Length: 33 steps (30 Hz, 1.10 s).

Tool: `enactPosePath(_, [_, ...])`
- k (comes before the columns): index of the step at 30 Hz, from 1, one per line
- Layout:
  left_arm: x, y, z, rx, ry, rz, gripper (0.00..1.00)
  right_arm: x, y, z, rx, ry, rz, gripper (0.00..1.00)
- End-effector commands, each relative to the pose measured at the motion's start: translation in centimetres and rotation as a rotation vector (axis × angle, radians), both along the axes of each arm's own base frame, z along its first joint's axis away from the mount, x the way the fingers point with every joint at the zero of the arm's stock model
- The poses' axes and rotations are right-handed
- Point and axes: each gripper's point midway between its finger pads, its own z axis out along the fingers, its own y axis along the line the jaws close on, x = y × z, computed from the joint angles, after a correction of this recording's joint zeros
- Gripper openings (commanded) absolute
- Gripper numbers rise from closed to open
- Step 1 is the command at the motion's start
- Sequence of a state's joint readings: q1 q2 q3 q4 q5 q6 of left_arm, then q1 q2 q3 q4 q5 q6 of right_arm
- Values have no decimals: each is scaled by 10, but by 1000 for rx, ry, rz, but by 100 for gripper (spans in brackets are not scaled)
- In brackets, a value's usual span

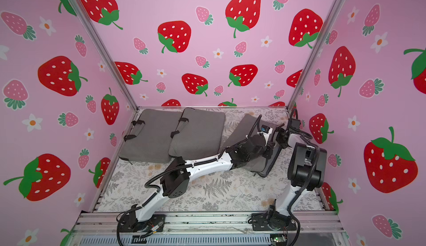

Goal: Put the mouse into the laptop bag
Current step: Close the zippered laptop bag at the center of the board.

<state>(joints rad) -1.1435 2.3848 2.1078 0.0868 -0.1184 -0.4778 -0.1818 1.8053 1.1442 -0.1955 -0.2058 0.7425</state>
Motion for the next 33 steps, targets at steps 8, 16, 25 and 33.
enactPosePath(8, [-11,-3,49,-102,-26,-36,0,-37,-14,1,-59,112,-104,64])
enactPosePath(16, [-25,25,65,-43,-139,101,74,-116,-55,20,-74,132,-337,63])
enactPosePath(25, [-50,142,68,-225,9,343,80,-153,-6,40,-136,19,-195,63])
enactPosePath(33, [-60,225,-19,-247,449,681,79,-198,79,27,-151,-1,83,59])
